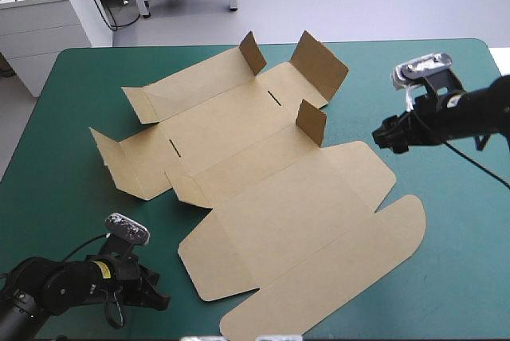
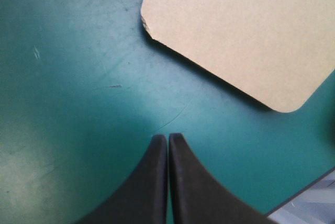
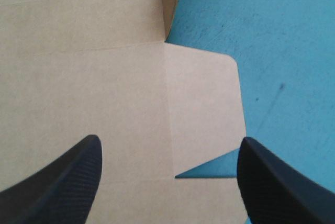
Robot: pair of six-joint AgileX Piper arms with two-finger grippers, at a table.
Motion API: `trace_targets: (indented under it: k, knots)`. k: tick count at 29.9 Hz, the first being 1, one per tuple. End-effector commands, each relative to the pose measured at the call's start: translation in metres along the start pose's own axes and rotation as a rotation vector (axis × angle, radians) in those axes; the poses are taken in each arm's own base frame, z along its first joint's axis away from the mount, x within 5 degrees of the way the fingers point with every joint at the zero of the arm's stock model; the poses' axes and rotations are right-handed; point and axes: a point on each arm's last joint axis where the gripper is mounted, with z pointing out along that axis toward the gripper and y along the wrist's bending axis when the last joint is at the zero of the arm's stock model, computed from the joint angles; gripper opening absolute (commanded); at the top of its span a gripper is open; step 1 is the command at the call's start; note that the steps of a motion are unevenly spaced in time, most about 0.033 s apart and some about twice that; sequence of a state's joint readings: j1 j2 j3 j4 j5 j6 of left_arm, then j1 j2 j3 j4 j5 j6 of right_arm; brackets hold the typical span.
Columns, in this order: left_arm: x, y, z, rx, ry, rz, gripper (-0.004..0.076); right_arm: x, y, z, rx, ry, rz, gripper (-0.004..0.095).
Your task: Fold the box
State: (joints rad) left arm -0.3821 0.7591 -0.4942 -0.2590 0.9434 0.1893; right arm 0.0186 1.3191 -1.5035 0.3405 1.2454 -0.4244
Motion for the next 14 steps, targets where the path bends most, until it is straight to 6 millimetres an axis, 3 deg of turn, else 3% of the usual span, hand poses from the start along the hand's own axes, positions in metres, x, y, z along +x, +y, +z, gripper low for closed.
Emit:
trace_targets:
  k: [1, 8, 14]
  knots:
    - [-0.008, -0.002, -0.006, 0.010, -0.063, 0.000, -0.0008, -0.031, -0.008, 0.010, -0.028, -0.058, -0.048, 0.0671]
    - [-0.008, -0.002, -0.006, 0.010, -0.065, 0.000, -0.0008, -0.070, -0.033, 0.067, -0.101, -0.020, -0.071, 0.0671]
    - [-0.008, -0.002, -0.006, 0.009, -0.065, 0.001, -0.0008, -0.088, -0.029, 0.110, -0.147, 0.014, -0.127, 0.0671]
